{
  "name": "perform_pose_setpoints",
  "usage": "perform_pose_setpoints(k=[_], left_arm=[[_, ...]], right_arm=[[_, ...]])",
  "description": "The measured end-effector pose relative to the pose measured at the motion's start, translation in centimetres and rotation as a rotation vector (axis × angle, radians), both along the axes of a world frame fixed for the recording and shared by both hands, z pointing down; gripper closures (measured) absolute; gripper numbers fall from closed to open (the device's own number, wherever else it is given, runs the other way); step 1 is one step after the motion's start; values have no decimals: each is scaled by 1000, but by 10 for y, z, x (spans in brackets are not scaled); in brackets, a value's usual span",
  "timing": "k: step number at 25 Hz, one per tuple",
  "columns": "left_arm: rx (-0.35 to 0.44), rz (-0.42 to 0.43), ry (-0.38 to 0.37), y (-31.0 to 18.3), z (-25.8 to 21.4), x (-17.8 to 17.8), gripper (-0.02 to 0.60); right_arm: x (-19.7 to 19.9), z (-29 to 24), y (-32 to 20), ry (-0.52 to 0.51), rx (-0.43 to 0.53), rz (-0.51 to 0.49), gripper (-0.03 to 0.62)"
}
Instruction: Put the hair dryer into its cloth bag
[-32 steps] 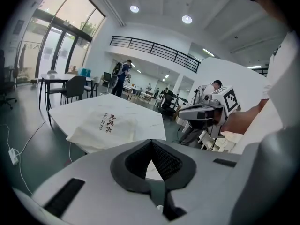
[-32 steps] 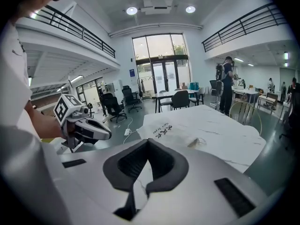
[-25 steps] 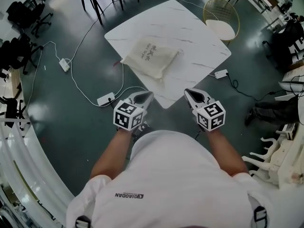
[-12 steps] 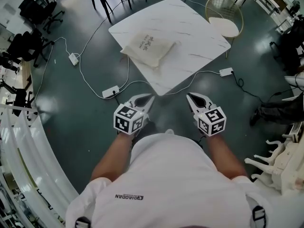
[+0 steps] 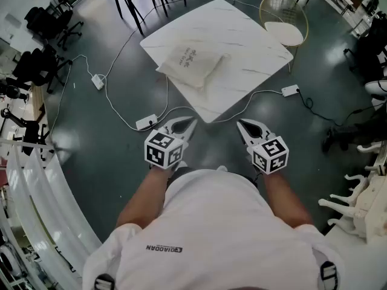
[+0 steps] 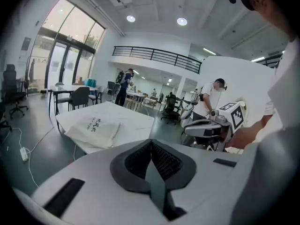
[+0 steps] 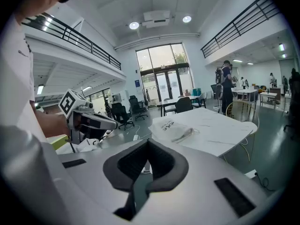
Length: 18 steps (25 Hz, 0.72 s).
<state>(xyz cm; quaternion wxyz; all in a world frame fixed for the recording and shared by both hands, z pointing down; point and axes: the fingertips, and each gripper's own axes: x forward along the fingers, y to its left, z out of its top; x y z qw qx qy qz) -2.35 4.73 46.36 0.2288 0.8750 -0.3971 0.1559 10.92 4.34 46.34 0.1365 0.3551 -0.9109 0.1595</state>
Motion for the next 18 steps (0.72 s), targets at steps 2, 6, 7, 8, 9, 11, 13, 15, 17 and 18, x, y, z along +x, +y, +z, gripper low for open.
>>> perform_pose_setpoints(k=[2, 6, 7, 8, 9, 11, 13, 15, 17, 18], left_arm=[[8, 24, -12, -5, -8, -6, 554], [17, 65, -34, -7, -14, -26, 554], [15, 70, -36, -8, -13, -31, 554], [13, 74, -36, -9, -11, -35, 554], [11, 78, -35, -11, -11, -38, 554], [12, 89, -29, -14, -12, -40, 554], [20, 108, -30, -14, -14, -41, 554], [31, 128, -44, -13, -14, -43, 554], [35, 141, -56, -13, -13, -47, 554], [33, 144, -56, -13, -13, -48, 554]], right_arm=[[-9, -3, -2, -12, -10, 18, 572], [-30, -11, -5, -24, -9, 55, 572], [-34, -13, -6, -25, -6, 63, 572], [-37, -14, -6, -25, -6, 71, 572], [-39, -14, -5, -25, -7, 78, 572], [-41, -14, -5, -21, -12, 91, 572], [-42, -12, -4, -17, -20, 104, 572], [-46, -11, -2, -18, -25, 113, 572], [-49, -12, -2, -15, -30, 118, 572], [-51, -12, -1, -12, -32, 119, 572]])
